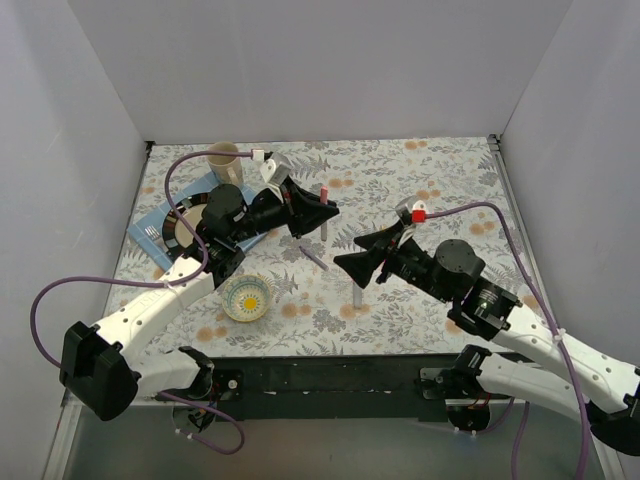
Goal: Insert the pens into the pen caps
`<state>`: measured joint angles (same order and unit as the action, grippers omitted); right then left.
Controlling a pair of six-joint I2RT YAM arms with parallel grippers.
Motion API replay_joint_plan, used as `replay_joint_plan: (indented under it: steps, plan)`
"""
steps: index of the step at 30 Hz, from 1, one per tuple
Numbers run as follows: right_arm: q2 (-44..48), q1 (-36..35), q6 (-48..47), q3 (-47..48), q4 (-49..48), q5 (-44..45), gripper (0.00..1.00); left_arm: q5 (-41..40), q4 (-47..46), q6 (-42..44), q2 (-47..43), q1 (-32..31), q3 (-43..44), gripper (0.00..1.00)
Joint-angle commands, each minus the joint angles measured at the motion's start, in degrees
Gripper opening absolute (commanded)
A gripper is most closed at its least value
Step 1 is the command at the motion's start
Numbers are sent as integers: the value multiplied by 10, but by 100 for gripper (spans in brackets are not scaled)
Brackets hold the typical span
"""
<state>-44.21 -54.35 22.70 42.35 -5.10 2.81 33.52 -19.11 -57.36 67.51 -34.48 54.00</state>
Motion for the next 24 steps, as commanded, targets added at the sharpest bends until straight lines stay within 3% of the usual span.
replay_joint_plan:
  steps: [1, 11, 19, 24]
  plan:
    - [-44, 0, -63, 9, -74, -80, 78, 24, -34, -56, -27, -1, 19, 0]
    - [-136, 0, -49, 41, -184, -87, 63, 43, -76, -124, -48, -1, -20, 0]
    - [-172, 0, -12, 36, -235, -87, 61, 32, -67, -117, -60, -1, -42, 0]
    - [-182, 0, -2, 32, -259, -69, 47, 31, -78, -122, -66, -1, -57, 0]
